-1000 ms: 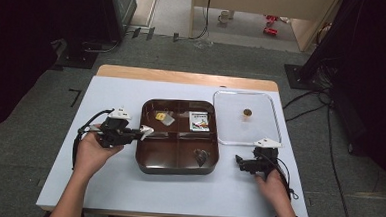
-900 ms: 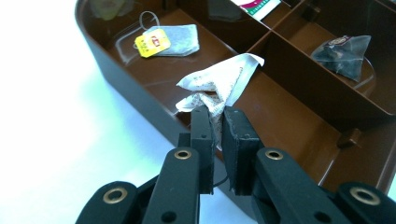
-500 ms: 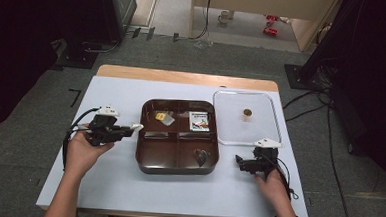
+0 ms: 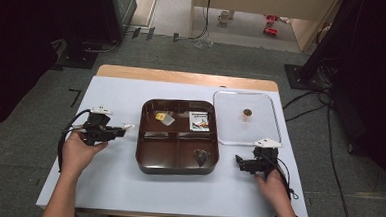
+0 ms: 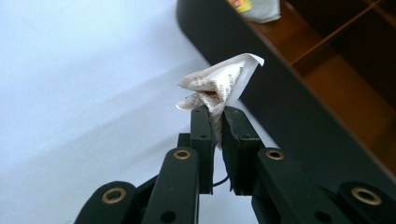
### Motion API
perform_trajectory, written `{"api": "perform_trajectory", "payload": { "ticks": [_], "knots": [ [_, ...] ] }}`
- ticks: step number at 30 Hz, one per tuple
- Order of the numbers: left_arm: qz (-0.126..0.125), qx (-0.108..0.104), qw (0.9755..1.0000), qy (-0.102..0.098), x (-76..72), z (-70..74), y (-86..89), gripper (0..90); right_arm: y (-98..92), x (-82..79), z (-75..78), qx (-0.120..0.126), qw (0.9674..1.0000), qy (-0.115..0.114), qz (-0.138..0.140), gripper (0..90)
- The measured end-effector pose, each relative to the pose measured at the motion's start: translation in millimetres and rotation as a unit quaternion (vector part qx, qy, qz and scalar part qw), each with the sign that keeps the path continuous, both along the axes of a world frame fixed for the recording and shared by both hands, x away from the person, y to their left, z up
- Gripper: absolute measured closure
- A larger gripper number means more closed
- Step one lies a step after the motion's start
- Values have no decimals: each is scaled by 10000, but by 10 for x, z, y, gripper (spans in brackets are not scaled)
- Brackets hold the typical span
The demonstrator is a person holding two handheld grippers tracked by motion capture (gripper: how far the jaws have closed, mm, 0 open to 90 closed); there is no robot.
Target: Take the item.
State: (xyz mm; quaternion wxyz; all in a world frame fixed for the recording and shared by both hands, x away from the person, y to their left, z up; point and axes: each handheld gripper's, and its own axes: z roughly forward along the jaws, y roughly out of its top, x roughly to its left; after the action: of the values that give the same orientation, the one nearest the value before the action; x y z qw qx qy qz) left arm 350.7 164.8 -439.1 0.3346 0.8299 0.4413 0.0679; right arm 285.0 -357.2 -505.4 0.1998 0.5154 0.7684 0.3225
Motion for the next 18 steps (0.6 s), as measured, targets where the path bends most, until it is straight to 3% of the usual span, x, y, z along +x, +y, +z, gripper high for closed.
{"api": "perform_trajectory", "payload": {
  "ticks": [13, 18],
  "knots": [
    [222, 252, 9993, 168, 132, -151, 16, 832, 0, 0, 0, -1, 10000, -1, 0, 0],
    [244, 482, 9981, 286, 169, -229, -3, 832, 1, 0, 0, -1, 10000, -1, -2, 0]
  ]
}}
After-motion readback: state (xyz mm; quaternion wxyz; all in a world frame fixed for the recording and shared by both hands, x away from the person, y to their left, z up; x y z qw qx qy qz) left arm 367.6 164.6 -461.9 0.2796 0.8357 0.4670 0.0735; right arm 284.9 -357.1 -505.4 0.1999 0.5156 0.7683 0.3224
